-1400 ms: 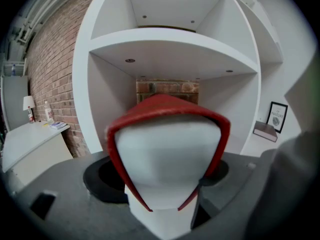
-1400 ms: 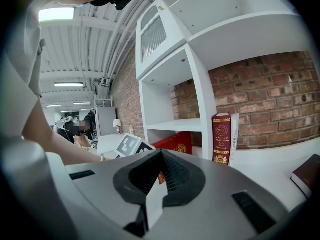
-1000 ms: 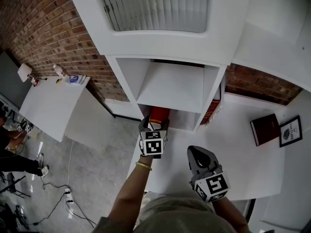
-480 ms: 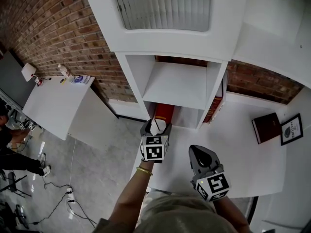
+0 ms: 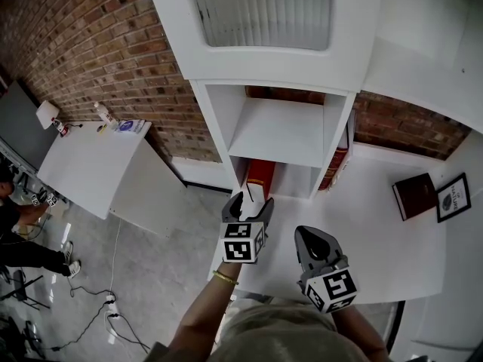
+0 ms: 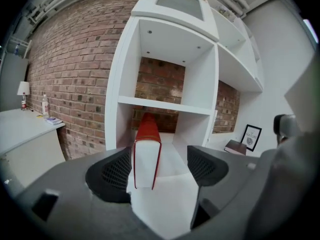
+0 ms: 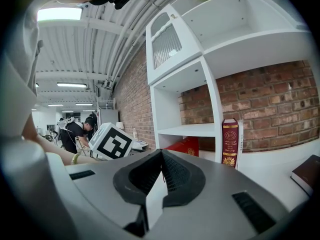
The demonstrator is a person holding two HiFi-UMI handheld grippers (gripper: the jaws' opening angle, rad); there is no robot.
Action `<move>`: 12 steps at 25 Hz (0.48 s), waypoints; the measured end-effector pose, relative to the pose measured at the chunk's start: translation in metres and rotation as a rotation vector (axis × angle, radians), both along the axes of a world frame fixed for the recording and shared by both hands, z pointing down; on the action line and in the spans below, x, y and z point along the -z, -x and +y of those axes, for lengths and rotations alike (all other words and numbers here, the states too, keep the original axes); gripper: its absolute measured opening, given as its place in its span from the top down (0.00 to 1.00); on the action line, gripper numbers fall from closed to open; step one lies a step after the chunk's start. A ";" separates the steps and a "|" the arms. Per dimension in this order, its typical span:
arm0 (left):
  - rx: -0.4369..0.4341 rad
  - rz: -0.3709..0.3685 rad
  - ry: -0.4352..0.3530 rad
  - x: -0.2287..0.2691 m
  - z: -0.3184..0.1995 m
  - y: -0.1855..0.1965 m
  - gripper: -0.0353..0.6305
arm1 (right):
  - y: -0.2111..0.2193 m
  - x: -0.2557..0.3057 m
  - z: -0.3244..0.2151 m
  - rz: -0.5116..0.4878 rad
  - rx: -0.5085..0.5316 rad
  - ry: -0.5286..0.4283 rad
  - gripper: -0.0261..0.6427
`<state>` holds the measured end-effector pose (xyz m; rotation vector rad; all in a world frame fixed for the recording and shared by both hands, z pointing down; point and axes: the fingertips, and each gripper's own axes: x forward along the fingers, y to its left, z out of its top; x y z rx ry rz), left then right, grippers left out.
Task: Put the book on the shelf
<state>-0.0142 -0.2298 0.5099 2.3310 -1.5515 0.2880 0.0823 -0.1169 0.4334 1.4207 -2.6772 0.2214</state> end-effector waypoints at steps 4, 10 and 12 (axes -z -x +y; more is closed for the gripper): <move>-0.014 0.040 -0.025 0.021 0.019 0.000 0.48 | 0.004 0.005 0.005 0.004 -0.011 0.001 0.95; -0.047 0.065 -0.058 0.043 0.047 -0.001 0.60 | 0.010 0.007 0.016 0.006 -0.023 -0.004 0.95; -0.058 0.068 -0.061 0.045 0.056 -0.001 0.64 | 0.012 0.007 0.021 0.006 -0.030 -0.006 0.95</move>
